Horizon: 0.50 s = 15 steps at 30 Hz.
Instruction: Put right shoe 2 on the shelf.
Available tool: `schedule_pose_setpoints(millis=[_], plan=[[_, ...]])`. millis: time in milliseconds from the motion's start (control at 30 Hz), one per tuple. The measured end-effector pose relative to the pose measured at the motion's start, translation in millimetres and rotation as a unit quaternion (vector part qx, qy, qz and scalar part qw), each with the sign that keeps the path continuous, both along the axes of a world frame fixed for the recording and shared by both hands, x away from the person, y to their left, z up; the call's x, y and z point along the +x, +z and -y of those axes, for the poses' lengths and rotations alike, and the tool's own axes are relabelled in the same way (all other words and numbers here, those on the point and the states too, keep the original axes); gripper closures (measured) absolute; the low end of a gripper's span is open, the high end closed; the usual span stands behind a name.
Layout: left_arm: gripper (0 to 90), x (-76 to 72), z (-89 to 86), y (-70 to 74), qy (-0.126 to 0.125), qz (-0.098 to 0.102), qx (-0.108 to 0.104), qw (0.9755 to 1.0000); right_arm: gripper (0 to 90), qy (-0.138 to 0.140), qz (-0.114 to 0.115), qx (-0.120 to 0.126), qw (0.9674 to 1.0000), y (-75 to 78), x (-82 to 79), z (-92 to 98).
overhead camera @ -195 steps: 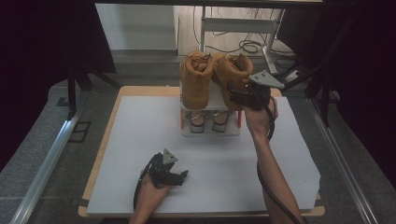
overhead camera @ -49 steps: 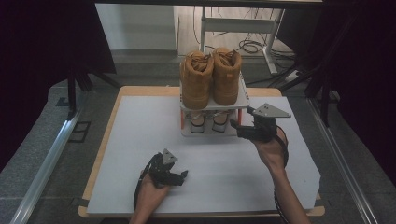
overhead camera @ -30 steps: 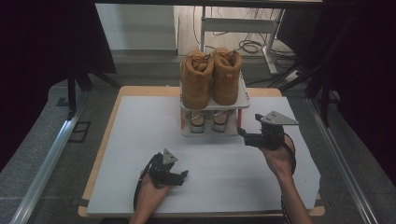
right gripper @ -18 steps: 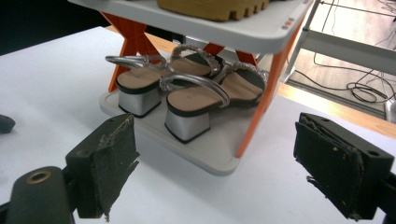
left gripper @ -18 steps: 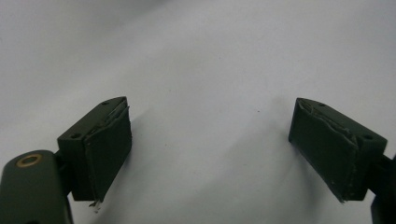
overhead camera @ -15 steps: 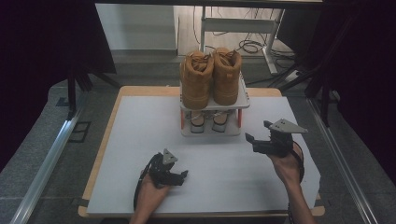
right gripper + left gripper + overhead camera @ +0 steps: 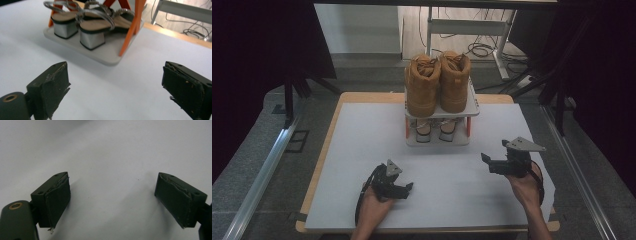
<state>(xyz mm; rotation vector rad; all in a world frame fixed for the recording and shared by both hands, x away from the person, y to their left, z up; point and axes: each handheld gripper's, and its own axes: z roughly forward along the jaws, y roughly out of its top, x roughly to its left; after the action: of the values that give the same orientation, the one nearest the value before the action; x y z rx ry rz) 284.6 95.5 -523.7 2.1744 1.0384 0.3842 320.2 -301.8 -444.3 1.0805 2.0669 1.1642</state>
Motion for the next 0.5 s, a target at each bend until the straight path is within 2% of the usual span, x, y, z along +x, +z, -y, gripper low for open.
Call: schedule_pose_setpoints(millis=[500], plan=[[13.2,0.0,-0.2,0.1,-0.001,0.0,0.001,1.0,5.8,-0.001,-0.039,-0.026,0.9989,-31.6,-16.9,14.6]])
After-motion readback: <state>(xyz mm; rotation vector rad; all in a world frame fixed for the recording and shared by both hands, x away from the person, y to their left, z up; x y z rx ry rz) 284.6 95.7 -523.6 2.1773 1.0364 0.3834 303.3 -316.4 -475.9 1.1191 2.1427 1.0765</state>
